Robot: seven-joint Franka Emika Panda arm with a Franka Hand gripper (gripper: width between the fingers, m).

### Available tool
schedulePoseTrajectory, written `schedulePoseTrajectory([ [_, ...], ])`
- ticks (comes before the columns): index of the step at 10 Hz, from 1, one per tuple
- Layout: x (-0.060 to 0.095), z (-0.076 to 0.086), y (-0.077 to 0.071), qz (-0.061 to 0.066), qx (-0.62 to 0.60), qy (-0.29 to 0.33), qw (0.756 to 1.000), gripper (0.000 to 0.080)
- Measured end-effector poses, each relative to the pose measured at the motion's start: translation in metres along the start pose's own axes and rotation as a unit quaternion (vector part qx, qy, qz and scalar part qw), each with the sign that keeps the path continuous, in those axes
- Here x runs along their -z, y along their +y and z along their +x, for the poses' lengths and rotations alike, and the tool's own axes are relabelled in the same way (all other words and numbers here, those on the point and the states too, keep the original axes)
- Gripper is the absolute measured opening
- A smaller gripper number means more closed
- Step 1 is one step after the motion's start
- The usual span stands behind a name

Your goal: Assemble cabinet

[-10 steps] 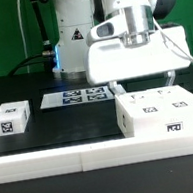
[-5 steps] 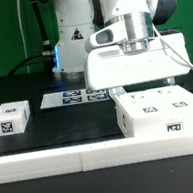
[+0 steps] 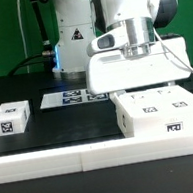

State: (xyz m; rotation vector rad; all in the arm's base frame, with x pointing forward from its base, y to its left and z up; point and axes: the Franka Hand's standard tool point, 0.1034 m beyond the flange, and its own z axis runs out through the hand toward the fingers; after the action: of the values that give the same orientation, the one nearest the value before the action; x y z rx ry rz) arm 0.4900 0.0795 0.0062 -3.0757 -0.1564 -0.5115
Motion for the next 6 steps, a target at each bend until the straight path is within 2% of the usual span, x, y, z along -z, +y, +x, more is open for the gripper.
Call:
schedulePoseTrajectory([
  [4, 0.0, 0.004, -0.012, 0.004, 0.003, 0.004, 1.0, 0.0779],
  [5, 0.0, 0.007, -0.016, 0.006, 0.005, 0.004, 1.0, 0.0641],
  [6, 0.0, 0.007, -0.016, 0.006, 0.008, 0.004, 1.0, 0.0641],
])
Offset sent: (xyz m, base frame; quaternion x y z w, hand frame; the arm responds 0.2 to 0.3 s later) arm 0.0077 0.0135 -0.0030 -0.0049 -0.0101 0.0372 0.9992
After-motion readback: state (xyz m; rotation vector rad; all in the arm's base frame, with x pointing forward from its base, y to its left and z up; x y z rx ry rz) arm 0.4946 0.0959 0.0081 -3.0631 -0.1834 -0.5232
